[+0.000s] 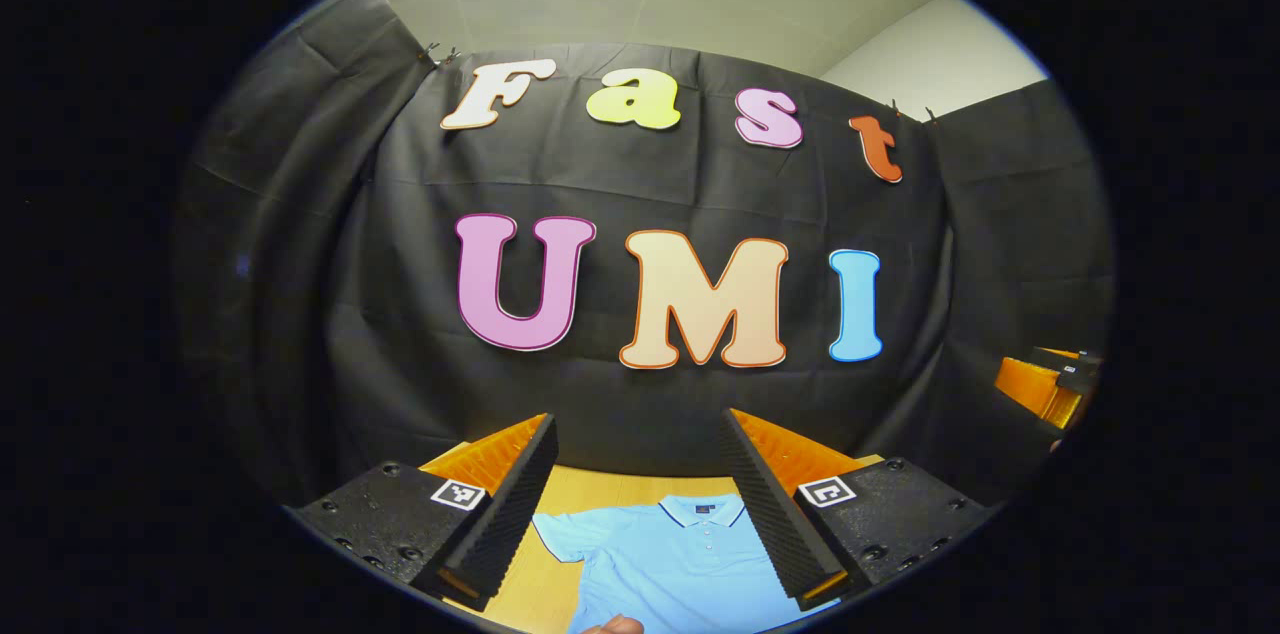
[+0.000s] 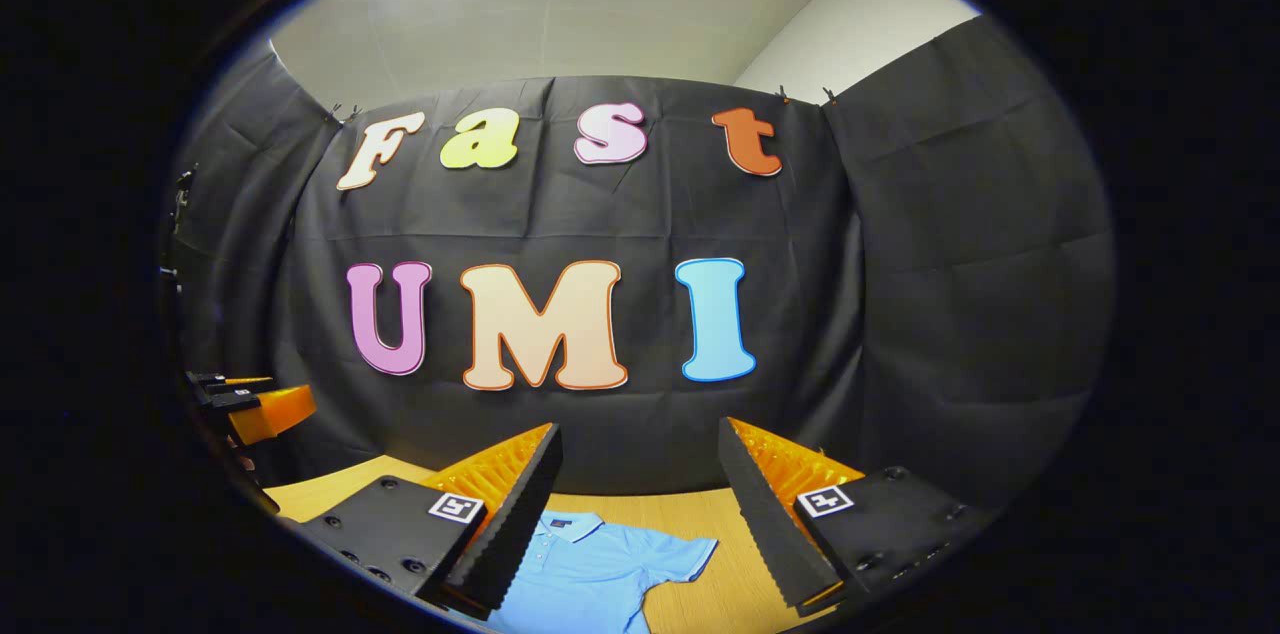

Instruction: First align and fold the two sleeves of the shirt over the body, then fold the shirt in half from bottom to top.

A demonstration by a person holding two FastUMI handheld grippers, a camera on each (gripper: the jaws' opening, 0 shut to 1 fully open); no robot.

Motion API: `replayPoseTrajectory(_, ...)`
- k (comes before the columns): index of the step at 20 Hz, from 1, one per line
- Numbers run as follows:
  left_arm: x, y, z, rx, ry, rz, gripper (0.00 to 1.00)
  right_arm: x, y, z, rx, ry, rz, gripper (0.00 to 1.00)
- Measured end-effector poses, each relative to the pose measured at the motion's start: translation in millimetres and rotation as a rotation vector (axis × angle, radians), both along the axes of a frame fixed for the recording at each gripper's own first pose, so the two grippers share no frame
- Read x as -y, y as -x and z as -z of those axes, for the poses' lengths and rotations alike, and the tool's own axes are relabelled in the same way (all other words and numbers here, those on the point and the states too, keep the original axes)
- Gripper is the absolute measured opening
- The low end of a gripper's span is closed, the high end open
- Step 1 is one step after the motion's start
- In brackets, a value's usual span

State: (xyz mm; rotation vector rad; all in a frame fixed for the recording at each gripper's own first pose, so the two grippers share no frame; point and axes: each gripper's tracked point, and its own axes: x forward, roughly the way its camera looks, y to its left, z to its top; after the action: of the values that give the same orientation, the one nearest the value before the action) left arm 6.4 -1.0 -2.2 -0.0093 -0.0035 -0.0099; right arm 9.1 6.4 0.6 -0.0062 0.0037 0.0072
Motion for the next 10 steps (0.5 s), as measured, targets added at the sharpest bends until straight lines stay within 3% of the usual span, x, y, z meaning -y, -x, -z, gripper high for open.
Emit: replayPoseTrajectory(10,-11.3,-4.2,11.0,-0.022,0.0,-0.008,0.97,-4.7,-26.2,26.7,-0.035,0.013,0.01,0.98)
